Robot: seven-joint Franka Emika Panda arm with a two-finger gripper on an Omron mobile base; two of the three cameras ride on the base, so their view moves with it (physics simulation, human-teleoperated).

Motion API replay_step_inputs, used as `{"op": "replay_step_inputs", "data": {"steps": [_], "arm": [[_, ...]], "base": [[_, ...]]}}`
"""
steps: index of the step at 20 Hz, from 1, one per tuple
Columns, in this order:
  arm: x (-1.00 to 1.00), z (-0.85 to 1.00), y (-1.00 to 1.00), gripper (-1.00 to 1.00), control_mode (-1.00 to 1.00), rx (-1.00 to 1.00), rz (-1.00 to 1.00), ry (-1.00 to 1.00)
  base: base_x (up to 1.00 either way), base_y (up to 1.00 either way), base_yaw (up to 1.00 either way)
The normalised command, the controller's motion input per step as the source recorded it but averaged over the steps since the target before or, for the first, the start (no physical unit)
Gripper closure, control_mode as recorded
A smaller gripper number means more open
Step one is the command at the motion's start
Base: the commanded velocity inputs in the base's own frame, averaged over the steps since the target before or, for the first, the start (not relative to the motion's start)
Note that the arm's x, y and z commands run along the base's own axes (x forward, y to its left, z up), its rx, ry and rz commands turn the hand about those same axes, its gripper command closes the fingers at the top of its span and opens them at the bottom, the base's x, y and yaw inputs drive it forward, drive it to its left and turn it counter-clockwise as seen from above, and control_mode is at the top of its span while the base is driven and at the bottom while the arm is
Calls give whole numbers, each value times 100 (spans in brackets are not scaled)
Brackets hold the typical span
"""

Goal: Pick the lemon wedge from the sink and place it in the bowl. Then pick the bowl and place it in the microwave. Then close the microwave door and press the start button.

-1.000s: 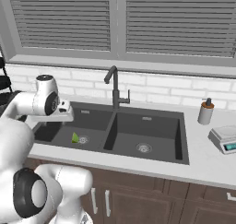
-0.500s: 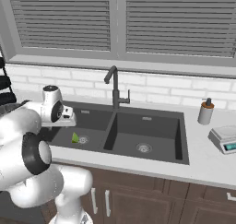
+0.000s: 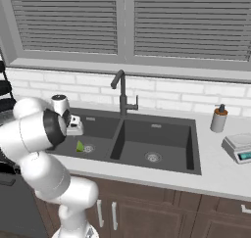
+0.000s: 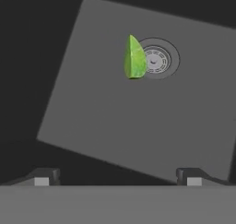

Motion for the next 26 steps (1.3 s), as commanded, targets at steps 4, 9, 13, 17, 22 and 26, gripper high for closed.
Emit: {"op": "replay_step_inputs", "data": {"steps": [4, 9, 13, 17, 22, 26], "arm": [[41, -30, 0, -100, -100, 0, 0, 5], [32, -32, 3, -100, -100, -1, 0, 0], [24, -43, 0, -100, -100, -1, 0, 0], [22, -48, 4, -100, -100, -2, 0, 0], [34, -42, 21, -100, -100, -1, 0, 0], [42, -26, 21, -100, -100, -1, 0, 3]], "base": [[0, 0, 0], [0, 0, 0], [0, 0, 0], [0, 0, 0], [0, 0, 0], [0, 0, 0]]}}
